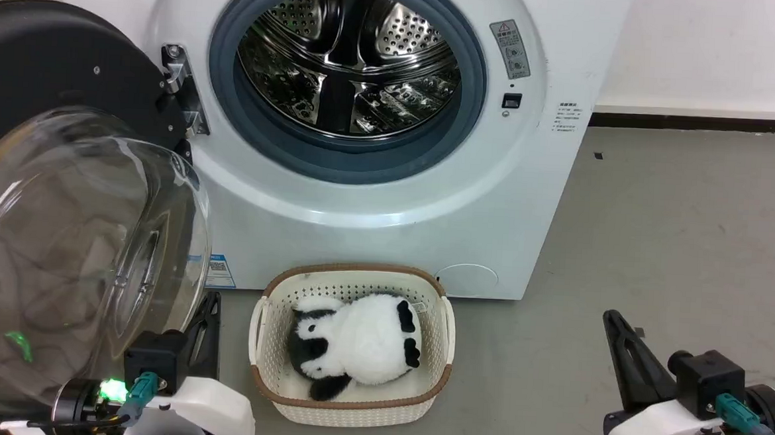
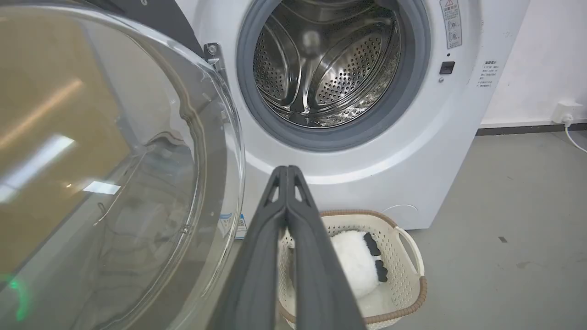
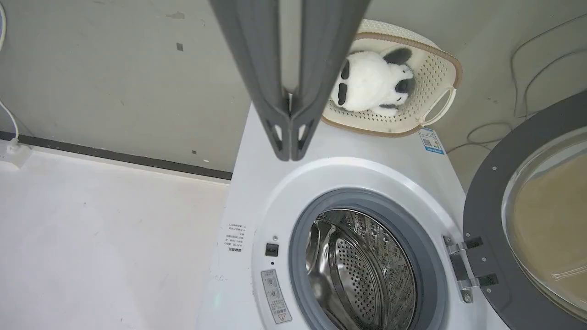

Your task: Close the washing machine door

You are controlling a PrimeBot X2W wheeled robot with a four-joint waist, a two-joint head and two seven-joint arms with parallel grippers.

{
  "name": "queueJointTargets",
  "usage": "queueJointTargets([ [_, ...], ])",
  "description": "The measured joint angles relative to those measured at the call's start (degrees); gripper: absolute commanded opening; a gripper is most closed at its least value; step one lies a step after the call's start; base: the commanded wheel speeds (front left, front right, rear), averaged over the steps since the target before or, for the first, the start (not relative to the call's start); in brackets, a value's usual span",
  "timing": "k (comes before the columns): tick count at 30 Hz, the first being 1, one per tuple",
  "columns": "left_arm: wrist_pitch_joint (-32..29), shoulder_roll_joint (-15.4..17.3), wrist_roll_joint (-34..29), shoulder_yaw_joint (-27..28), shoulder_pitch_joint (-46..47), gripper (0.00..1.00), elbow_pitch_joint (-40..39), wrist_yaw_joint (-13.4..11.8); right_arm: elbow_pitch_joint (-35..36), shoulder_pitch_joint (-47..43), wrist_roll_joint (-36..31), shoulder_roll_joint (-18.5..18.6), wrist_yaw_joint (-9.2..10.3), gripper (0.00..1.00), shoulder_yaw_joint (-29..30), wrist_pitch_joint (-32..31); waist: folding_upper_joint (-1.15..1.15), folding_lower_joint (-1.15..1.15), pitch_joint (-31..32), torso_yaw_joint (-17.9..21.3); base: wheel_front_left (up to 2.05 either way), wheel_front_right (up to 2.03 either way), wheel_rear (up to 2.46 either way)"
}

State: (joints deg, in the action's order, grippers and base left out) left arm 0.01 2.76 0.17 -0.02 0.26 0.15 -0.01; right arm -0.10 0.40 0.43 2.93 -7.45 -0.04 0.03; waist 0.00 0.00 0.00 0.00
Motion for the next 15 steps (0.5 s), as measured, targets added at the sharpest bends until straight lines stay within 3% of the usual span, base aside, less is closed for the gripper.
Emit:
queueJointTargets([
  [15,0.0,0.0,0.0,0.0,0.0,0.00,0.0,0.0,0.0,0.0,0.0,0.0,0.00,0.00,0.0,0.0,0.00,0.00,0.0,0.0,0.00,0.00,0.00],
])
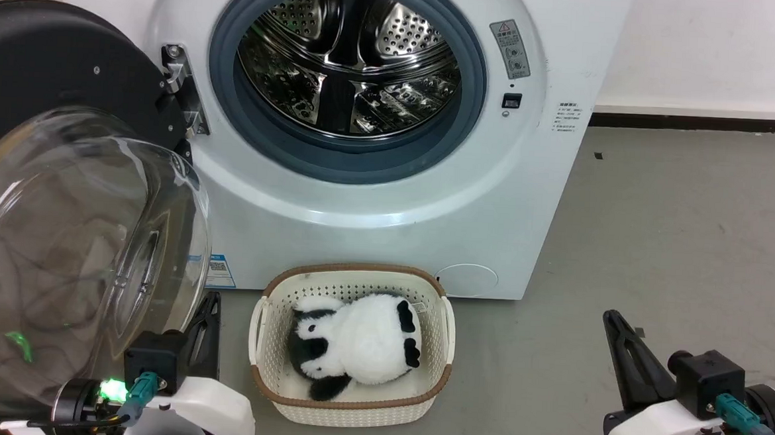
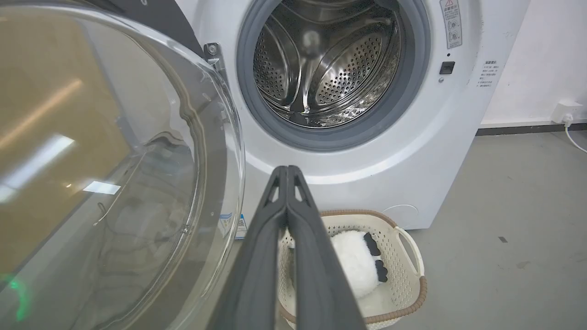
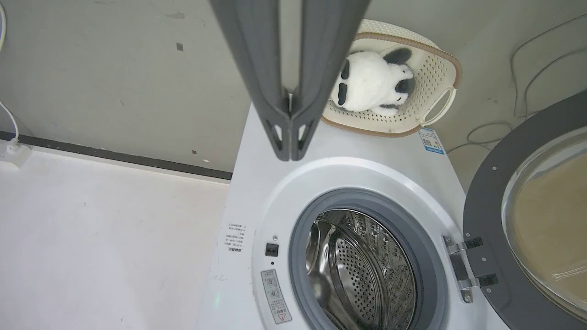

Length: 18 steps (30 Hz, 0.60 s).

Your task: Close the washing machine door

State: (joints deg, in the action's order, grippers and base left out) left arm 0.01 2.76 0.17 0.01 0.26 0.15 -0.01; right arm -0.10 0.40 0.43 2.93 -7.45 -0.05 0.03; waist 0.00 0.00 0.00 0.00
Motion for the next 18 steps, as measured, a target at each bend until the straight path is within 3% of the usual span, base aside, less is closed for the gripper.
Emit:
queueJointTargets([
  [18,0.0,0.0,0.0,0.0,0.0,0.00,0.0,0.0,0.0,0.0,0.0,0.0,0.00,0.00,0.0,0.0,0.00,0.00,0.0,0.0,0.00,0.00,0.00],
])
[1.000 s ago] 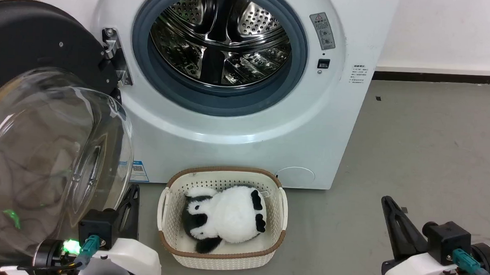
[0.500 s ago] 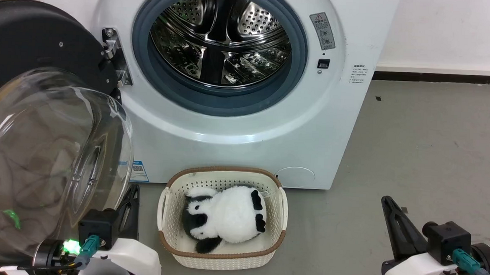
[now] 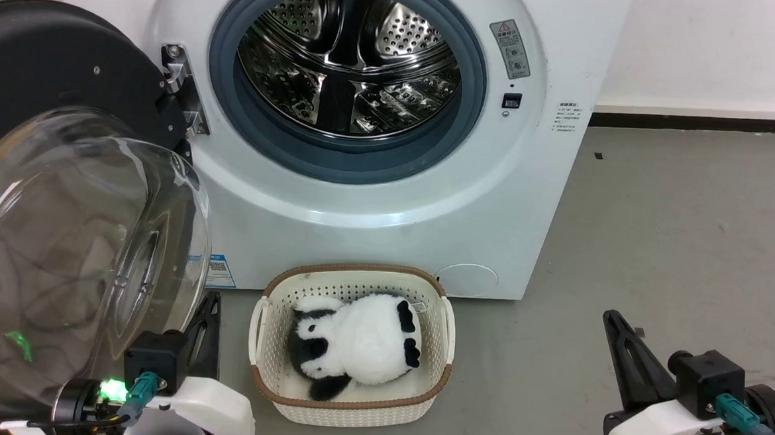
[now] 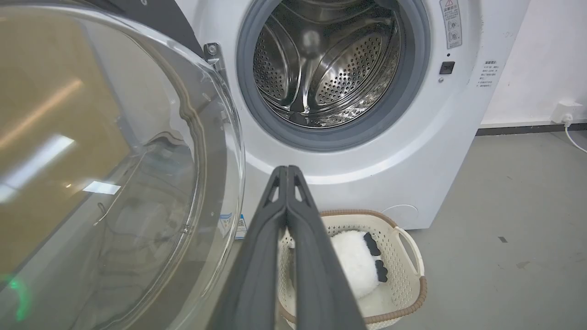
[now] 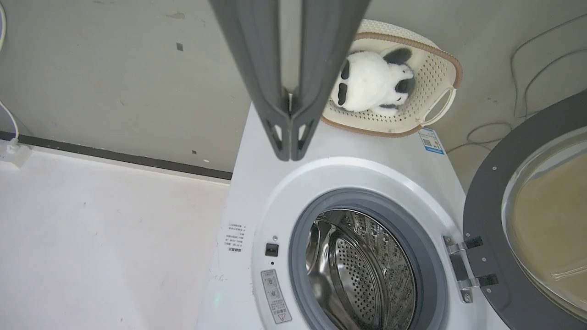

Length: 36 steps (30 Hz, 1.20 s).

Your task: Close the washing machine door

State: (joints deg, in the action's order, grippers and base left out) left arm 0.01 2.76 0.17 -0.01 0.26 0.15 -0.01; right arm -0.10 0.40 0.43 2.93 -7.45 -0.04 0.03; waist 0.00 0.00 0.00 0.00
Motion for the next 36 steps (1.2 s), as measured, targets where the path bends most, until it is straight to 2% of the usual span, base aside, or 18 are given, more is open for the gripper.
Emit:
queueJointTargets([
  [7,0.0,0.0,0.0,0.0,0.0,0.00,0.0,0.0,0.0,0.0,0.0,0.0,0.00,0.00,0.0,0.0,0.00,0.00,0.0,0.0,0.00,0.00,0.00],
  [8,0.0,0.0,0.0,0.0,0.0,1.00,0.0,0.0,0.0,0.0,0.0,0.0,0.00,1.00,0.0,0.0,0.00,0.00,0.0,0.0,0.00,0.00,0.00],
  [21,0.6,0.0,0.0,-0.8,0.0,1.00,0.0,-1.2,0.0,0.0,0.7,0.0,0.00,1.00,0.7,0.7,0.00,0.00,-0.2,0.0,0.00,0.00,0.00],
  [22,0.7,0.0,0.0,-0.9,0.0,0.25,0.0,-1.4,0.0,0.0,0.7,0.0,0.00,1.00,0.8,0.8,0.00,0.00,-0.2,0.0,0.00,0.00,0.00],
  [23,1.0,0.0,0.0,-1.0,0.0,0.00,0.0,-1.5,0.0,0.0,0.7,0.0,0.00,1.00,0.9,0.9,0.00,0.00,-0.2,-0.1,0.00,0.00,0.00],
  [36,2.6,0.0,0.4,-1.9,2.3,0.00,-1.5,-1.8,0.2,0.0,1.7,0.0,0.00,1.00,2.4,2.5,0.00,0.00,-0.7,-1.5,0.00,0.00,0.00],
])
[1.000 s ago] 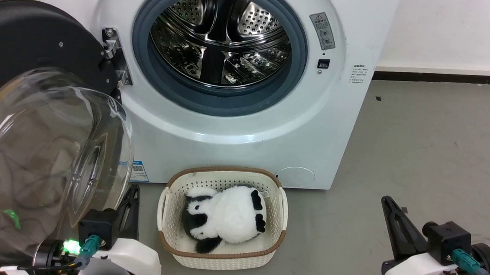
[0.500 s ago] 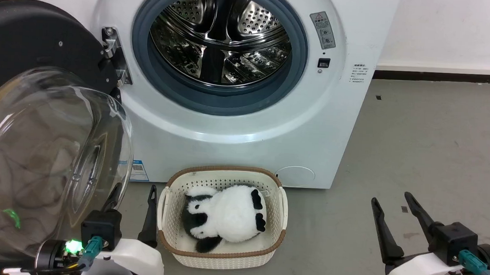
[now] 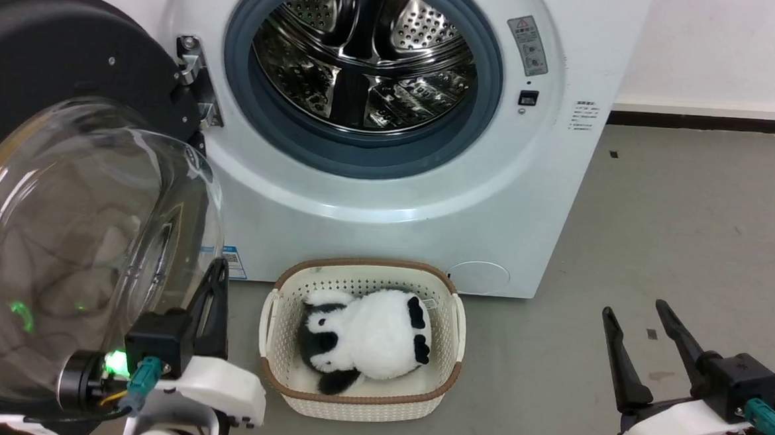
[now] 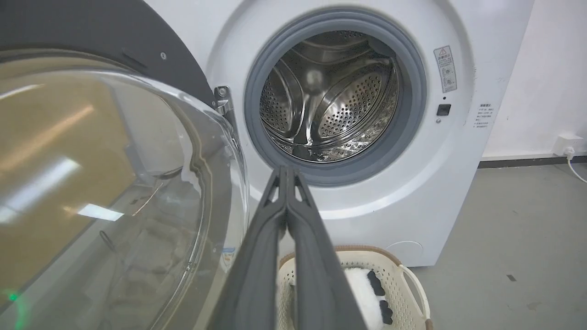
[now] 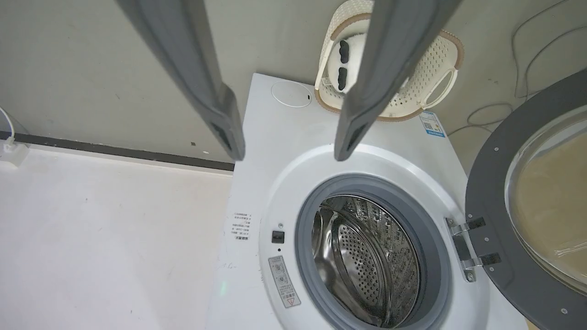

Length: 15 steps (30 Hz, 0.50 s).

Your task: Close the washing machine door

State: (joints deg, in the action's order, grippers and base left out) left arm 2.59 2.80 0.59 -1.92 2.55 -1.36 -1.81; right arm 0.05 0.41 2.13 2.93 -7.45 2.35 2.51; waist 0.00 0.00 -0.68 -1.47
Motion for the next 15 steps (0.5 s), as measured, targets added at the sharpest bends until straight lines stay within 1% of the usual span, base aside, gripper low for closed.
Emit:
queueJointTargets([
  [8,0.9,0.1,0.8,0.2,3.9,0.00,-3.1,1.6,0.1,0.0,0.8,0.0,0.00,1.00,1.1,0.9,0.00,0.00,-0.5,-1.8,0.00,0.00,0.00],
  [15,1.6,0.0,3.4,1.9,7.8,0.00,-5.7,3.2,0.3,0.0,1.6,0.0,0.00,1.00,2.0,1.7,0.00,0.00,-1.0,-3.9,0.00,0.00,0.00],
])
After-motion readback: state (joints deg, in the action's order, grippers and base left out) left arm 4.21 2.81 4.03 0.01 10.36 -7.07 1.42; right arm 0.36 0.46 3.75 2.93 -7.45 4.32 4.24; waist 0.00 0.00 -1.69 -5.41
